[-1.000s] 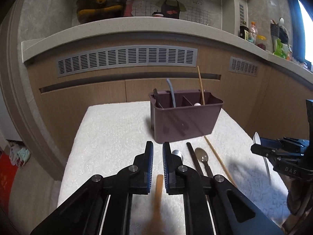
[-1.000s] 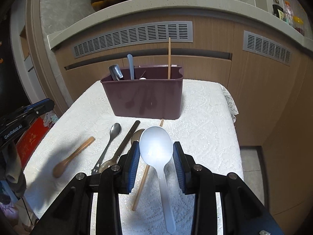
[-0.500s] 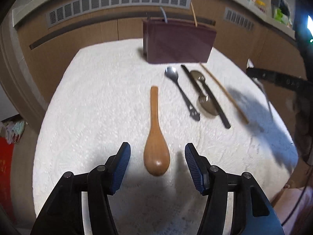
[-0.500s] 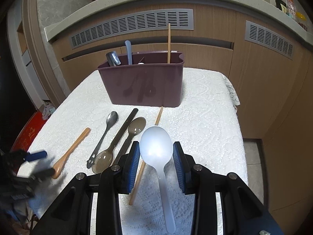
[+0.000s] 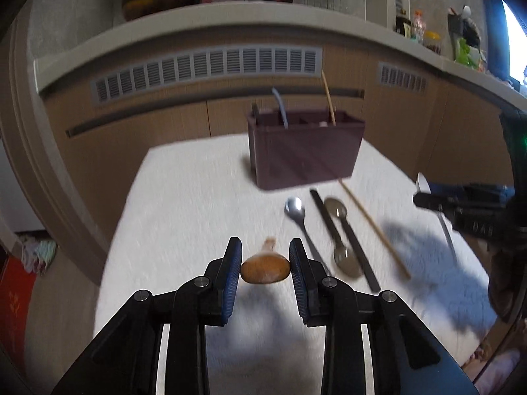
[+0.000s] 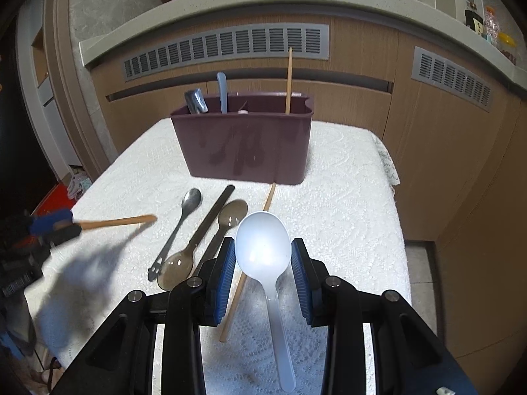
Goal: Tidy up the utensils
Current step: 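Carry the white spoon and wooden spoon over the maroon caddy and release both, then grasp the grey-brown spoon with the right tool while the left tool grasps the dark-handled spoon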
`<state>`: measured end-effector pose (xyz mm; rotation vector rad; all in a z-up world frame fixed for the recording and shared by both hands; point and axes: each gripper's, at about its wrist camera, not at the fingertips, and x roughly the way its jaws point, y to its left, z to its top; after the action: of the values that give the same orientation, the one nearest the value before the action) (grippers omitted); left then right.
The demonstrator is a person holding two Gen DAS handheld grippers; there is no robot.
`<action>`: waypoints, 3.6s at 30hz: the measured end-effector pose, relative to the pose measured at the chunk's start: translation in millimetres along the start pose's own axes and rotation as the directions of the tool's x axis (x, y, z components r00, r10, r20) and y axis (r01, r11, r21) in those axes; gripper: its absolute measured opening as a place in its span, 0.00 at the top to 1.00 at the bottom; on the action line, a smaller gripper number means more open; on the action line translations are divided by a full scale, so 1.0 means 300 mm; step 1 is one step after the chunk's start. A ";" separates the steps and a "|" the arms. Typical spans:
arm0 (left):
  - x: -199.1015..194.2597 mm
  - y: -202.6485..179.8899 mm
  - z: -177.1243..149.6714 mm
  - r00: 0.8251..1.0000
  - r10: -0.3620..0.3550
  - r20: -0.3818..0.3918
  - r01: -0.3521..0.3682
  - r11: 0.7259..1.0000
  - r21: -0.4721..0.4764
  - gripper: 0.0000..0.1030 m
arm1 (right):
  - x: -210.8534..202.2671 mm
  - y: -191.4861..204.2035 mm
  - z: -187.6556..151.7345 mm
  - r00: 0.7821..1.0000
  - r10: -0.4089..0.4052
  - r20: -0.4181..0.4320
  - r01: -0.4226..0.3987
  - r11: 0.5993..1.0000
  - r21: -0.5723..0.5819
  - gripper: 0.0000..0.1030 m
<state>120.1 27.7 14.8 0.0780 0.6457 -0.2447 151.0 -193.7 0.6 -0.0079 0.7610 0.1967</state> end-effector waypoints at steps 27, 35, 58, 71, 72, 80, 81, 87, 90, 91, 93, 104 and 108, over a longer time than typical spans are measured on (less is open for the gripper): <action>-0.028 0.019 0.546 0.940 -0.212 0.268 0.231 0.972 -0.042 0.71 | -0.228 -0.010 0.393 0.942 0.059 0.329 -0.043 0.998 -0.056 0.69; 0.121 0.010 0.726 0.927 -0.211 0.311 0.227 0.974 -0.016 0.71 | -0.179 -0.027 0.644 0.871 0.102 0.480 -0.084 0.995 -0.059 0.69; 0.442 0.026 0.648 0.975 -0.140 0.173 0.154 0.985 -0.074 0.37 | 0.250 -0.130 0.599 0.949 0.024 0.314 -0.048 0.996 0.069 0.36; 0.355 0.047 0.399 0.995 -0.078 0.059 0.084 0.988 -0.126 0.34 | 0.134 -0.142 0.387 0.970 -0.129 0.207 0.122 0.991 0.047 0.13; 0.354 0.050 0.372 0.996 -0.074 0.042 0.079 0.988 -0.133 0.34 | 0.135 -0.133 0.370 0.971 -0.133 0.198 0.129 0.991 0.035 0.13; 0.347 0.046 0.161 0.990 -0.098 -0.098 0.081 0.983 -0.165 0.34 | 0.164 -0.037 0.198 0.985 -0.151 0.084 0.157 0.985 -0.066 0.13; 0.344 0.033 0.136 0.987 -0.110 -0.114 0.091 0.983 -0.160 0.34 | 0.167 -0.033 0.172 0.984 -0.162 0.069 0.167 0.983 -0.072 0.13; 0.270 -0.106 0.000 0.969 -0.205 -0.137 0.198 0.978 -0.066 0.34 | 0.159 -0.065 0.052 0.984 -0.175 -0.016 0.175 0.984 -0.034 0.13; 0.251 -0.191 -0.049 0.966 -0.201 -0.161 0.210 0.977 0.035 0.40 | 0.140 -0.083 -0.001 0.982 -0.184 -0.033 0.184 0.983 -0.026 0.14; 0.254 -0.210 -0.053 0.963 -0.204 -0.177 0.217 0.975 0.055 0.46 | 0.131 -0.085 -0.019 0.979 -0.201 -0.024 0.201 0.979 -0.027 0.14; 0.268 -0.237 -0.063 0.957 -0.200 -0.211 0.218 0.974 0.066 0.47 | 0.114 -0.093 -0.041 0.973 -0.231 -0.007 0.230 0.973 -0.025 0.14; 0.352 -0.244 -0.044 0.934 -0.166 -0.316 0.177 0.984 0.005 0.47 | 0.121 -0.164 -0.104 0.980 -0.198 -0.022 0.199 0.974 0.104 0.13; 0.361 -0.243 -0.037 0.940 -0.164 -0.300 0.176 0.984 0.015 0.67 | 0.119 -0.160 -0.115 0.979 -0.201 -0.024 0.203 0.974 0.099 0.13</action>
<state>178.8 -62.9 -59.2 0.1004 0.9498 -0.4187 161.1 -237.3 -51.9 0.0089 0.7777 -0.0357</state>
